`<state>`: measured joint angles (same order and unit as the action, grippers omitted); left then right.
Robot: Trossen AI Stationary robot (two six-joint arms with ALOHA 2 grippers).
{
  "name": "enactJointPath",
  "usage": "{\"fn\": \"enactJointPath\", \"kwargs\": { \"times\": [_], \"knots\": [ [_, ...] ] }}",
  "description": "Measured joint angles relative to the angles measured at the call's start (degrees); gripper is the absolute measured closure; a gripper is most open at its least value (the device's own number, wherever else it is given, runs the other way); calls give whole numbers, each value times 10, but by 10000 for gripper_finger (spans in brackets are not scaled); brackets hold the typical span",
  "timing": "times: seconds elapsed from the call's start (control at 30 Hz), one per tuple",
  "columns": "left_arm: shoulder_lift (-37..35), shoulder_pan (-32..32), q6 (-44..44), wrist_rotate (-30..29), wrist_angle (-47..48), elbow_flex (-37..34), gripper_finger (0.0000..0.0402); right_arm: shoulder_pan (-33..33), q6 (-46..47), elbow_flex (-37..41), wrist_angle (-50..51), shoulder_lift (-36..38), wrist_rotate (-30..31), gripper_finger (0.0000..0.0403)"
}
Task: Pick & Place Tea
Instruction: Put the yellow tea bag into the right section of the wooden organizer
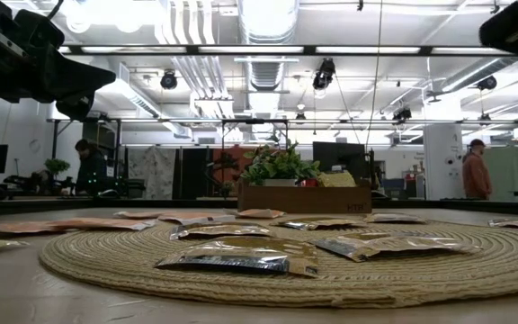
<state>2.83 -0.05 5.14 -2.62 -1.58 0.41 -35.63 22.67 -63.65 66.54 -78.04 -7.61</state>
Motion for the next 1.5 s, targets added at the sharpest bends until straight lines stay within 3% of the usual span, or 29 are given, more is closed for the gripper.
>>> {"fn": "enactJointPath", "kwargs": {
  "times": [0.4,0.6,0.8,0.9,1.17,1.5],
  "knots": [
    [0,0,0,0,0,0,402,-51,-60,33,-54,0,-15,201],
    [0,0,0,0,0,0,402,-101,-79,59,-57,0,-15,152],
    [0,0,0,0,0,0,402,-164,-60,69,-84,0,-10,138],
    [0,0,0,0,0,0,402,-186,-42,69,-99,-3,26,141],
    [0,0,0,0,0,0,402,-200,1,89,-136,-35,47,152],
    [0,0,0,0,0,0,402,-206,0,89,-149,-85,-32,147]
  ]
}}
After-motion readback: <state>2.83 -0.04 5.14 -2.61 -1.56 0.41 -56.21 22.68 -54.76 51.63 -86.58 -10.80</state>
